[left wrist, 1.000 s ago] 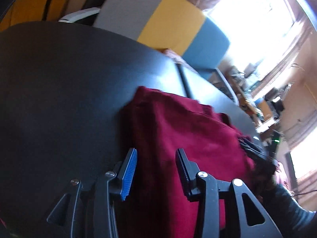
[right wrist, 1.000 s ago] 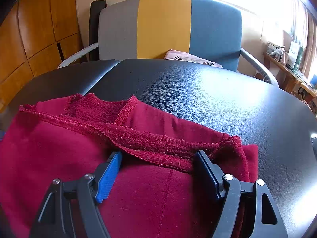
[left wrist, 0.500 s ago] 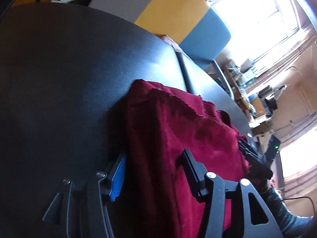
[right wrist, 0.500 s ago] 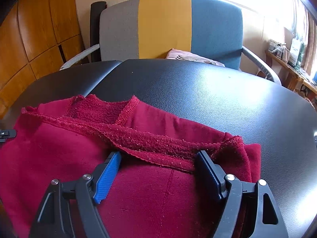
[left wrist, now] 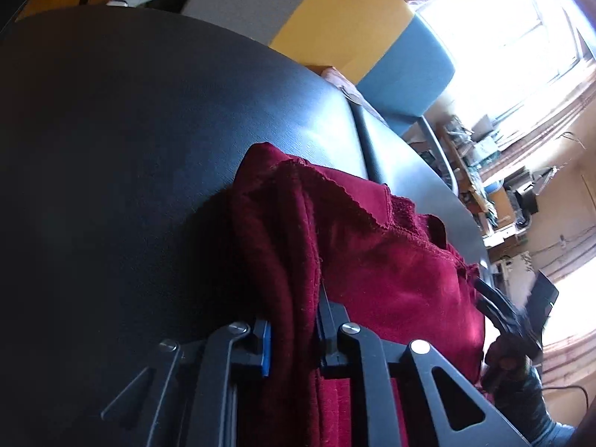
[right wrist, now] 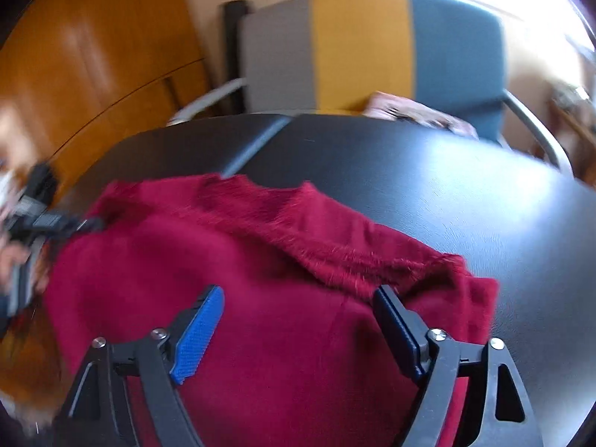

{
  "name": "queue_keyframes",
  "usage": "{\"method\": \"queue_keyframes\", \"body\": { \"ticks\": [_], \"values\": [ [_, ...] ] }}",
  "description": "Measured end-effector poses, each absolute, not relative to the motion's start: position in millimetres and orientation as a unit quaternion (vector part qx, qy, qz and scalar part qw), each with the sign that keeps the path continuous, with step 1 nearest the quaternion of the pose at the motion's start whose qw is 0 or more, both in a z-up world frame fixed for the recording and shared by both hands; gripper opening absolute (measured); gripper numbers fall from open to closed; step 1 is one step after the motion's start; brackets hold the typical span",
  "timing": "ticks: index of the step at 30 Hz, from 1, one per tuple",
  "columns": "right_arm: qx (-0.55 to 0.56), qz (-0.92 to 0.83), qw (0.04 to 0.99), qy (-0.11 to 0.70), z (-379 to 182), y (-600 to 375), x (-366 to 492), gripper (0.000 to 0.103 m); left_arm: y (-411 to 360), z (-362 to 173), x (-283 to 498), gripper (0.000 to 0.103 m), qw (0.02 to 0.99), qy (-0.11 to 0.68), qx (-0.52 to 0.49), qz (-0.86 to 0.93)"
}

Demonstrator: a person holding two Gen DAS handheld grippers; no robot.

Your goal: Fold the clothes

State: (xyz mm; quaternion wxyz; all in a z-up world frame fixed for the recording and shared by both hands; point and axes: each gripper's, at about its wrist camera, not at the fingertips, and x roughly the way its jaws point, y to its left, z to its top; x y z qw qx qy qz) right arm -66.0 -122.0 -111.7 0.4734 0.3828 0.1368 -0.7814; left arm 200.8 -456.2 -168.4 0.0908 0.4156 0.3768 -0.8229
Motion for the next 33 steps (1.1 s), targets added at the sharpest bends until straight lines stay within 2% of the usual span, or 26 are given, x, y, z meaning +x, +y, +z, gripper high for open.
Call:
{"method": "queue_keyframes", "body": {
  "ticks": [6, 10, 22, 27, 33],
  "values": [
    [0.380, -0.739, 0.516, 0.209, -100.4, -97.3, -39.9, 0.067, -468.7, -151.3, 210.6, 0.015, 0.110, 0.371, 0.412, -0.825],
    [0.394, -0.727, 0.512, 0.231, -115.3, -88.6, -35.6, 0.061, -468.3, -139.8, 218.1, 0.015, 0.105, 0.373, 0.408, -0.826],
    [0.398, -0.738, 0.509, 0.196, -142.4, -77.6, -46.7, 0.064, -423.0, -76.0, 211.5, 0.015, -0.008, 0.480, 0.315, -0.819],
    [0.391, -0.746, 0.515, 0.160, -144.8, -74.9, -47.6, 0.064, -384.7, -47.0, 173.7, 0.015, -0.047, 0.498, 0.302, -0.812],
    [0.376, -0.756, 0.522, 0.119, -149.1, -67.2, -44.6, 0.064, -329.0, -35.8, 100.3, 0.015, -0.058, 0.502, 0.351, -0.789]
  ]
}}
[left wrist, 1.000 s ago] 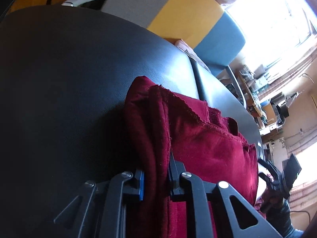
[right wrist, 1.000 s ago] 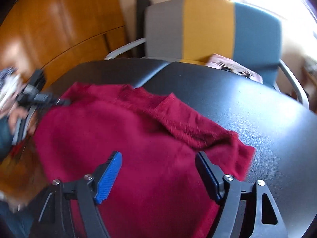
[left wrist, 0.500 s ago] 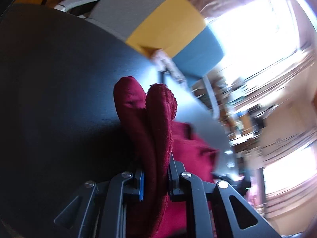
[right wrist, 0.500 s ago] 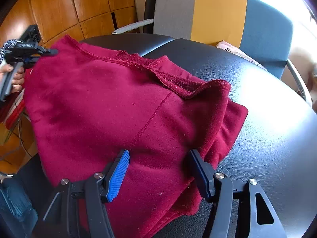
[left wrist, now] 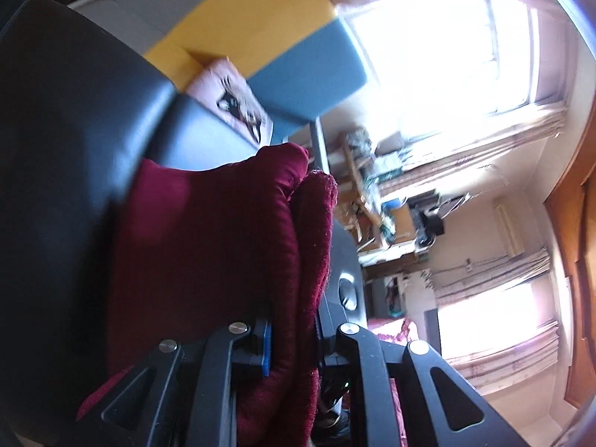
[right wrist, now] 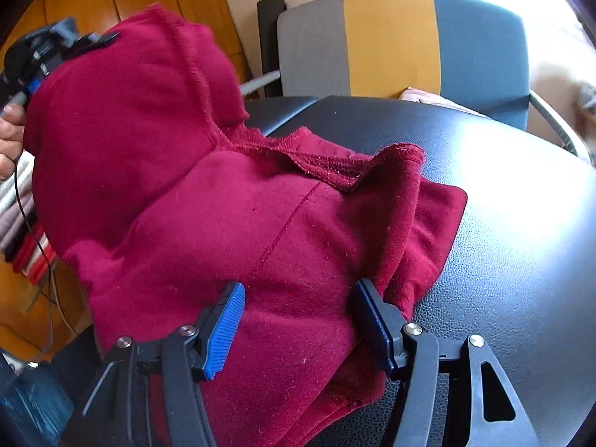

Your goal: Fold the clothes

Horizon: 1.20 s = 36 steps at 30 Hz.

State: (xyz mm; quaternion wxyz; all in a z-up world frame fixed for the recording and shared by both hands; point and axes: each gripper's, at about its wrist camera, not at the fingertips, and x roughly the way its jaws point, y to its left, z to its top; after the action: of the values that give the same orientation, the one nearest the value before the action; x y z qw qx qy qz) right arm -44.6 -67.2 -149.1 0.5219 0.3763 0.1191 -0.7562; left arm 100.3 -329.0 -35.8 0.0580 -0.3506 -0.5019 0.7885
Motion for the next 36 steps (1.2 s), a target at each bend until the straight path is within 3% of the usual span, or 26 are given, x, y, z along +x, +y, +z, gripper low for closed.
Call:
{"method": "queue_keyframes", "body": {
  "ticks": [13, 22, 29, 36],
  "values": [
    [0.364, -0.756, 0.536, 0.090, -151.9, -67.1, -43.6, 0.064, -212.3, -78.2, 0.2, 0.015, 0.078, -0.452, -0.470, 0.754],
    [0.360, -0.758, 0.536, 0.095, -151.9, -73.3, -41.4, 0.064, -202.7, -135.2, -15.0, 0.015, 0.043, -0.462, -0.530, 0.710],
    [0.365, -0.751, 0.545, 0.076, -150.2, -74.1, -45.1, 0.066, -183.4, -85.0, -14.0, 0.025, 0.078, -0.420, -0.520, 0.740],
    [0.355, -0.764, 0.526, 0.112, -138.3, -67.1, -33.6, 0.065, -203.8, -36.9, 17.8, 0.027, 0.197, -0.468, -0.443, 0.739]
  ]
}}
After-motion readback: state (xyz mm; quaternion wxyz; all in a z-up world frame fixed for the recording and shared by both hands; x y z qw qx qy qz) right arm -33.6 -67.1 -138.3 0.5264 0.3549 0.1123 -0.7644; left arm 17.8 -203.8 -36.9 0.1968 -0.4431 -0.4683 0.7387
